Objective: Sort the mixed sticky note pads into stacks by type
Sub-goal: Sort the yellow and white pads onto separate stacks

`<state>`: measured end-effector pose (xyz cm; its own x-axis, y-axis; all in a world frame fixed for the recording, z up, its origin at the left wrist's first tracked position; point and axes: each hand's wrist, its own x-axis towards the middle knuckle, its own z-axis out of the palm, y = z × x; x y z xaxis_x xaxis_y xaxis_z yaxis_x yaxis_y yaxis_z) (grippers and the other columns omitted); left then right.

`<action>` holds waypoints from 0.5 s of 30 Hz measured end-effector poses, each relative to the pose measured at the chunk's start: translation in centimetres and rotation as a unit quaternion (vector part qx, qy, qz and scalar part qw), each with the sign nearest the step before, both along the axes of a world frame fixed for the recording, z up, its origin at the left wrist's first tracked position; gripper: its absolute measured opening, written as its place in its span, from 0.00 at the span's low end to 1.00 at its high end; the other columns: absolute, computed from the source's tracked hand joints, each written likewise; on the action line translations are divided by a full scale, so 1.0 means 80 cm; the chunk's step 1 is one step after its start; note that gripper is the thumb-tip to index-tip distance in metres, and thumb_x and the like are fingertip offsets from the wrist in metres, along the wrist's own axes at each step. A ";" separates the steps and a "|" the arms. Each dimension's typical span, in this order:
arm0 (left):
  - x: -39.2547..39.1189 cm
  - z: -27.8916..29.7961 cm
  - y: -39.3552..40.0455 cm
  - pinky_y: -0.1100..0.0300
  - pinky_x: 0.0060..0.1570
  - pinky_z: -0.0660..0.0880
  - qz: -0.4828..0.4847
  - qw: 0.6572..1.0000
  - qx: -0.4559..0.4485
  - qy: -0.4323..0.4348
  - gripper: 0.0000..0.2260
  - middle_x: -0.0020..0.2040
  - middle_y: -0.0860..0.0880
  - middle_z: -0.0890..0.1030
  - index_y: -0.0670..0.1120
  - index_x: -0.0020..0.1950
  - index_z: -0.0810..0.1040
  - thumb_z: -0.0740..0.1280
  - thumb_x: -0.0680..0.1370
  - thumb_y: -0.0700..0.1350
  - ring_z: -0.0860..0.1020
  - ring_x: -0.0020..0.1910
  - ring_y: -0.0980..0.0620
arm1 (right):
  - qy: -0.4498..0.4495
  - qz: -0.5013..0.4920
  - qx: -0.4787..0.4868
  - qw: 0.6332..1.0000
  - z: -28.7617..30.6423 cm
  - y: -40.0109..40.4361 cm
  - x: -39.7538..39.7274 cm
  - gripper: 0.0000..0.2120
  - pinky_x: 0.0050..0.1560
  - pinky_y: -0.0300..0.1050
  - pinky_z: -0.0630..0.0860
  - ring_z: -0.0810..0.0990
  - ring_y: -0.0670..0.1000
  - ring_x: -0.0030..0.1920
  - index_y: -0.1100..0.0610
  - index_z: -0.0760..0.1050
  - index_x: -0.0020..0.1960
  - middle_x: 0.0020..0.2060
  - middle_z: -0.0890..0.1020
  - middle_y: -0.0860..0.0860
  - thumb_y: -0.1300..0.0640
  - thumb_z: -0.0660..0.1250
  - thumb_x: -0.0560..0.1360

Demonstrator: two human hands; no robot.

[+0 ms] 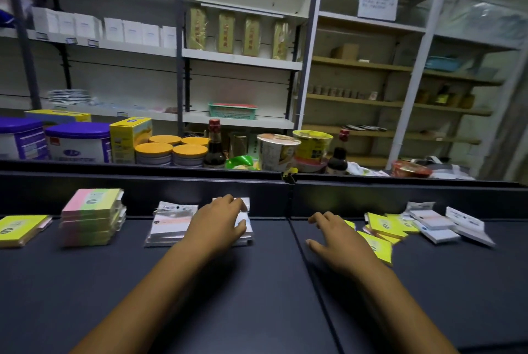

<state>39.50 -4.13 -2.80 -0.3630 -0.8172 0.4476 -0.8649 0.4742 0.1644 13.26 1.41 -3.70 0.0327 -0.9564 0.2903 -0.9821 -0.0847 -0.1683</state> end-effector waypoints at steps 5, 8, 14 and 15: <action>-0.076 0.009 0.036 0.54 0.55 0.73 -0.019 1.000 0.008 0.004 0.15 0.61 0.52 0.75 0.52 0.65 0.73 0.61 0.79 0.53 0.73 0.62 0.51 | 0.058 -0.029 0.008 0.998 0.009 0.050 -0.068 0.21 0.58 0.48 0.73 0.72 0.52 0.64 0.49 0.67 0.66 0.62 0.73 0.49 0.42 0.63 0.78; -0.122 0.011 0.060 0.55 0.54 0.74 -0.034 0.999 0.009 -0.002 0.15 0.61 0.52 0.75 0.53 0.65 0.72 0.60 0.80 0.54 0.73 0.61 0.51 | 0.051 -0.041 0.011 0.998 0.015 0.081 -0.111 0.21 0.57 0.47 0.73 0.71 0.51 0.65 0.48 0.66 0.68 0.63 0.73 0.48 0.42 0.63 0.78; -0.203 0.006 0.098 0.56 0.52 0.75 -0.046 0.999 0.020 0.008 0.15 0.61 0.53 0.74 0.53 0.65 0.71 0.60 0.80 0.54 0.73 0.60 0.53 | 0.043 -0.047 0.025 0.998 0.019 0.126 -0.191 0.22 0.61 0.47 0.72 0.70 0.51 0.67 0.49 0.66 0.69 0.65 0.72 0.49 0.42 0.63 0.78; -0.216 0.004 0.103 0.56 0.52 0.75 -0.047 0.999 0.021 0.007 0.15 0.61 0.53 0.74 0.53 0.66 0.71 0.60 0.80 0.54 0.73 0.60 0.52 | 0.038 -0.047 0.027 0.998 0.018 0.131 -0.204 0.22 0.62 0.47 0.73 0.70 0.51 0.67 0.49 0.66 0.68 0.65 0.71 0.49 0.42 0.63 0.78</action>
